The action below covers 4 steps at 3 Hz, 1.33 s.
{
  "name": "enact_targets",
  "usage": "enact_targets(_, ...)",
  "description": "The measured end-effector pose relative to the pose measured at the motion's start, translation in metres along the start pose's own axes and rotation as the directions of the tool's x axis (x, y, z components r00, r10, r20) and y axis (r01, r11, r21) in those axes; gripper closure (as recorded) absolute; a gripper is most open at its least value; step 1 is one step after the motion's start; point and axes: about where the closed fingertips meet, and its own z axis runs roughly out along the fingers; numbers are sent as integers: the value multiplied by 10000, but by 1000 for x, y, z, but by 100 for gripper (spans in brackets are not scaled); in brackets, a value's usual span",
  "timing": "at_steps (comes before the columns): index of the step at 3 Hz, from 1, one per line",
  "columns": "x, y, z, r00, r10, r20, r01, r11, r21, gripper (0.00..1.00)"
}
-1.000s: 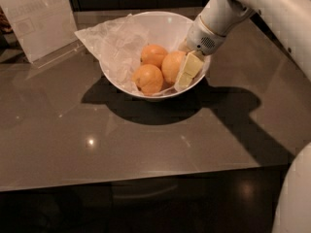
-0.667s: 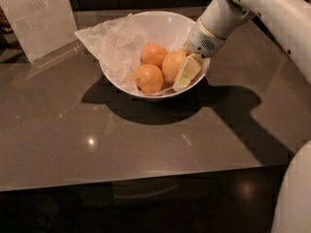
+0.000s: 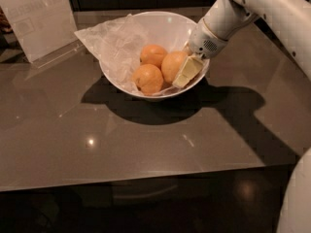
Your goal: Pick orange from white bowl
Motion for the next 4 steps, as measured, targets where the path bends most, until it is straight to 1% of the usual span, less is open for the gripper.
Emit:
enact_targets(1,-4,3,-19,9992,-135,385,121,9993,360,91)
enact_targets(2,-14,14,-54,9923,-595,1090,482,9935,1036,100)
enact_targets(3,-20,32,-90,9724,-1138,2038,838,9851,1505,100)
enact_targets(4,-15,61,-128,9579,-1418,2497,883,9728,2140,100)
